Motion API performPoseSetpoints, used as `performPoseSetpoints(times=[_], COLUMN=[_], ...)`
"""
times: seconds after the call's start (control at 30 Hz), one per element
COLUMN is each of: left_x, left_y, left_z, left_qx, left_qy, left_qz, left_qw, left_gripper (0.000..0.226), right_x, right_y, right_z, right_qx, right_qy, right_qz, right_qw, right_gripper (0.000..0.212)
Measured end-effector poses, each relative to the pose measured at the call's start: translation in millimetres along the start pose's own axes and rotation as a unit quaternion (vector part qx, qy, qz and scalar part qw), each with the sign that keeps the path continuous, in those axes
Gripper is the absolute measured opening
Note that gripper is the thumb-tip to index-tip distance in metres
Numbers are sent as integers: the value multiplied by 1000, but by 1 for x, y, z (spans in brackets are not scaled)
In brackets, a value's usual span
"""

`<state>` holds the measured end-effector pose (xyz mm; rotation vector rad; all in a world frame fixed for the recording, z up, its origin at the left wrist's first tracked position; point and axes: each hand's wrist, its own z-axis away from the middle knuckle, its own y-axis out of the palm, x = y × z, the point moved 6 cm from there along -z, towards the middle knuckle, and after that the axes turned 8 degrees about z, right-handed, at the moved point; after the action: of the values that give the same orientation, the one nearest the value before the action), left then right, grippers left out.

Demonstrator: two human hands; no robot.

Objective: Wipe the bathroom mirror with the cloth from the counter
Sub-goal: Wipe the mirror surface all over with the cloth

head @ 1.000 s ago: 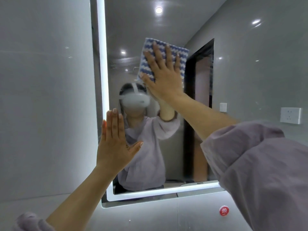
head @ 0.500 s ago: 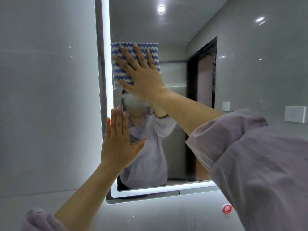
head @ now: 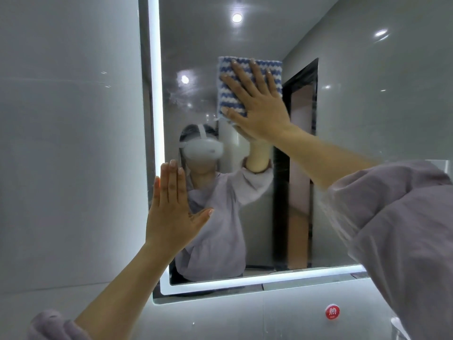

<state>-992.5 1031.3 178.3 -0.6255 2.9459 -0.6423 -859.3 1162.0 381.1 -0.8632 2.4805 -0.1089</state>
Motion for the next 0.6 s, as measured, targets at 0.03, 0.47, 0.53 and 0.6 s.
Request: performPoseSetpoints(times=[0.03,0.47,0.53,0.6], left_x=[0,1,1,1], left_y=[0,2,2,3], left_z=[0,1,0,0], left_qx=[0,-11,-10,-7], left_qy=[2,9,10,9], left_qz=[1,6,3,1], left_qw=[1000,1000,1000,1000], left_gripper=[110,109,109,109], right_x=[-13,-168,-173,-171], right_y=[2,35,36,36], right_z=[5,101,106,105], right_qx=[4,66,64,58], right_qy=[14,243,262,268], right_qz=[-4,-31,-35,-37], right_qw=[1000,967,962,961], right_gripper=[71,75,74,74])
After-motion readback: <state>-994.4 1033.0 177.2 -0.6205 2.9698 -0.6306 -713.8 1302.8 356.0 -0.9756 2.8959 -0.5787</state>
